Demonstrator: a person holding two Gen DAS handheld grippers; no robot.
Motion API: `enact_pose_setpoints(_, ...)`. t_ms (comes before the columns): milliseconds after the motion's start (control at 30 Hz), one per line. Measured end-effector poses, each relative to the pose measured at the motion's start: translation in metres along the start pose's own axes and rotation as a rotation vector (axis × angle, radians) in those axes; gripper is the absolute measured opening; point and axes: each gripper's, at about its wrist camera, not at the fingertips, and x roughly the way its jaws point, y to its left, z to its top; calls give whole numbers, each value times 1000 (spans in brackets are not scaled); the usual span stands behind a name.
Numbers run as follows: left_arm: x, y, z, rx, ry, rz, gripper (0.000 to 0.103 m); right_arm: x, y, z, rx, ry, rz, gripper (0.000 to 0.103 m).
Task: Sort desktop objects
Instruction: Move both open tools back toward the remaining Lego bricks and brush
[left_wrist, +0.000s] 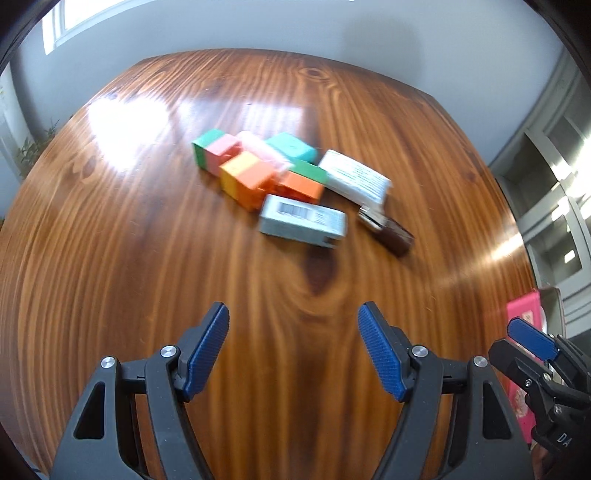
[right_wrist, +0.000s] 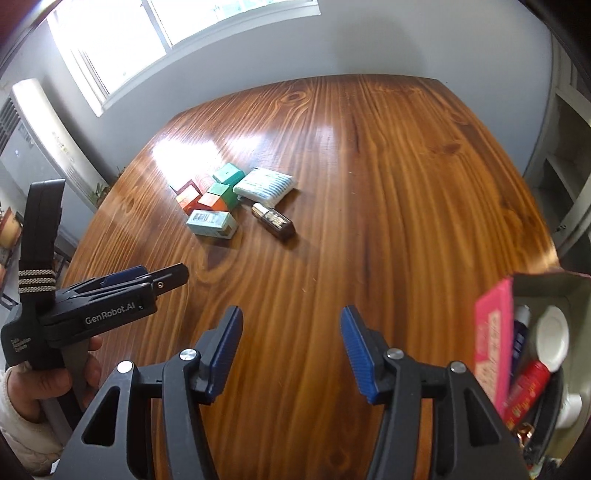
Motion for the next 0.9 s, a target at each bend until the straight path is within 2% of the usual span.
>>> enact_pose_setpoints(467,26,56,77,-8,-41,49,76,50,23,27,-8,68,-28,60)
enact_pose_setpoints(733,57,59,112,85,-32,50,76,63,23,40,30,78,-50,62)
enact_pose_setpoints(900,65,62,122,118,-44,26,78,72,27,49,31,82,-60,62)
